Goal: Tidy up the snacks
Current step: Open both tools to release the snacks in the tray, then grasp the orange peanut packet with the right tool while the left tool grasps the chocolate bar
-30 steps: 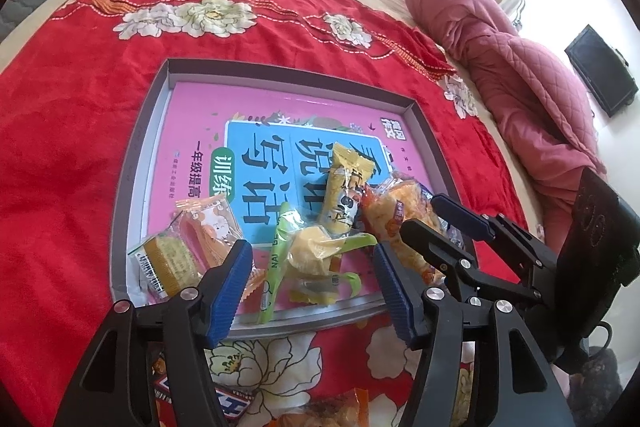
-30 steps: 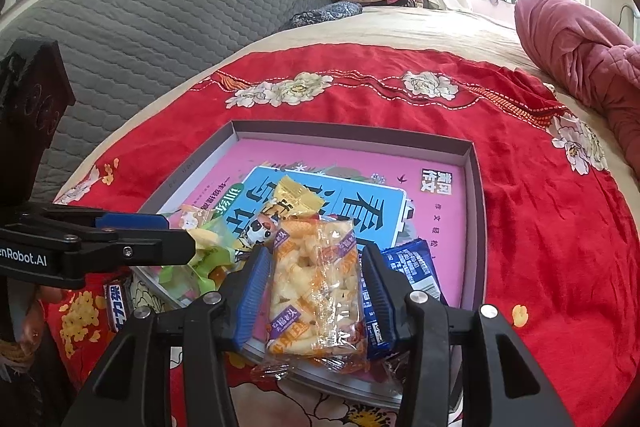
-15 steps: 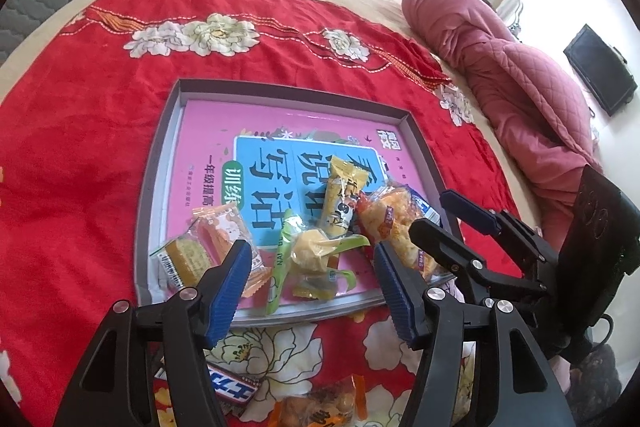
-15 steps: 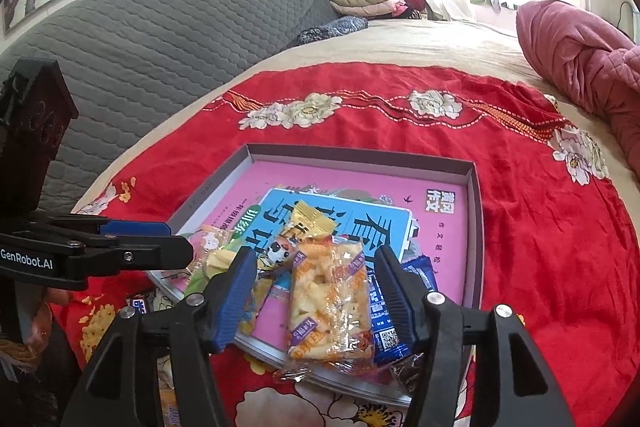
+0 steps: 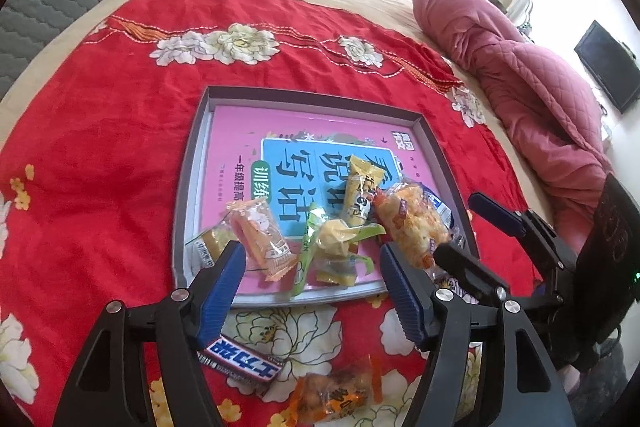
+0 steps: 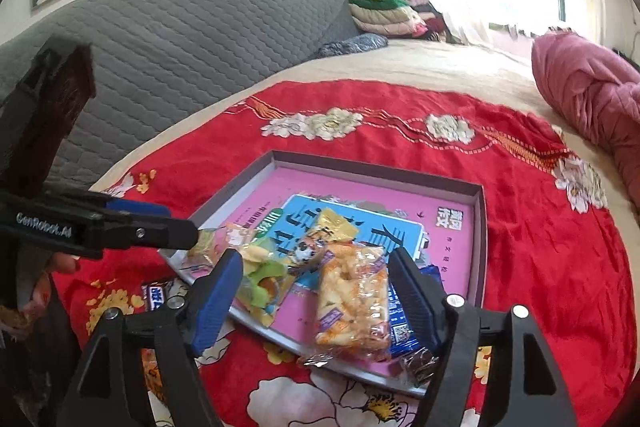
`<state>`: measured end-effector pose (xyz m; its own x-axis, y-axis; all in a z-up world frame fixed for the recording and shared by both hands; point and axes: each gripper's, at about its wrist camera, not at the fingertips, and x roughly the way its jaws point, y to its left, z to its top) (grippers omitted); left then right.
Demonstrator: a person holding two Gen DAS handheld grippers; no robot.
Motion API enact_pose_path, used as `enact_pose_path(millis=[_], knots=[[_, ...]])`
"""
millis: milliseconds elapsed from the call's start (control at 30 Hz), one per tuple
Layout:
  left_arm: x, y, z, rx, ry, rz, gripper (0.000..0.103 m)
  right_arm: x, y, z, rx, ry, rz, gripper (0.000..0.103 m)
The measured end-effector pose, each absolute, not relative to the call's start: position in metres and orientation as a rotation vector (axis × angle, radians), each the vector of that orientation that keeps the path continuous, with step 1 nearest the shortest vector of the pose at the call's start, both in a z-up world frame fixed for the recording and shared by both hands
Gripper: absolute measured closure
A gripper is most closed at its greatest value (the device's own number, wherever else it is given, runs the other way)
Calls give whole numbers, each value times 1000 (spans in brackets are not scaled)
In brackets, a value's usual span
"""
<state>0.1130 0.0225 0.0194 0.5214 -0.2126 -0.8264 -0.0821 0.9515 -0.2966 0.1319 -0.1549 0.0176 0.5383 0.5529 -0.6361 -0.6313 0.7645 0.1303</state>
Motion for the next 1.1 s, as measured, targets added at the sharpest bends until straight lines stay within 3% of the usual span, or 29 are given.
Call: enact_pose_path(millis=[1100], knots=[[54, 41, 9, -351, 1104, -62, 31, 50, -117, 17, -283, 696, 981, 17]])
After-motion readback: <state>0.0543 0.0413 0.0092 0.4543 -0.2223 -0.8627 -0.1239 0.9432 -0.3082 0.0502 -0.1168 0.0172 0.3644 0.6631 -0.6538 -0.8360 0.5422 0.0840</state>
